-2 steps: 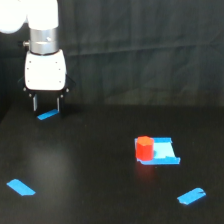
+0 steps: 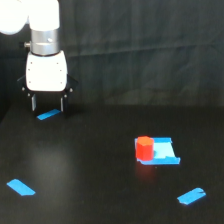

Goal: Pick up the red object from the table

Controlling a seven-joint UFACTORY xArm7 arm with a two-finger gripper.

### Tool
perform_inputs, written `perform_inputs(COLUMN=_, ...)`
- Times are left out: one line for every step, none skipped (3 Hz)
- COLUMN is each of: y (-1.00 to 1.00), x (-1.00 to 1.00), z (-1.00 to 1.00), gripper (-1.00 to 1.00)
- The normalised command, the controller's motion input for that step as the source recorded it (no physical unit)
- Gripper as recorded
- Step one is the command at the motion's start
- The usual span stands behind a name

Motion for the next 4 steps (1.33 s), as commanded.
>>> perform_inputs(y=-0.32, x=0.74, z=0.00, gripper=0.99)
perform_inputs(y=-0.36, x=0.91, z=0.14, gripper=0.93)
perform_inputs(y=-0.43, x=1.00, z=0.03, gripper=1.00)
perform_inputs(y=-0.28, x=0.96, z=-0.05, gripper=0.97)
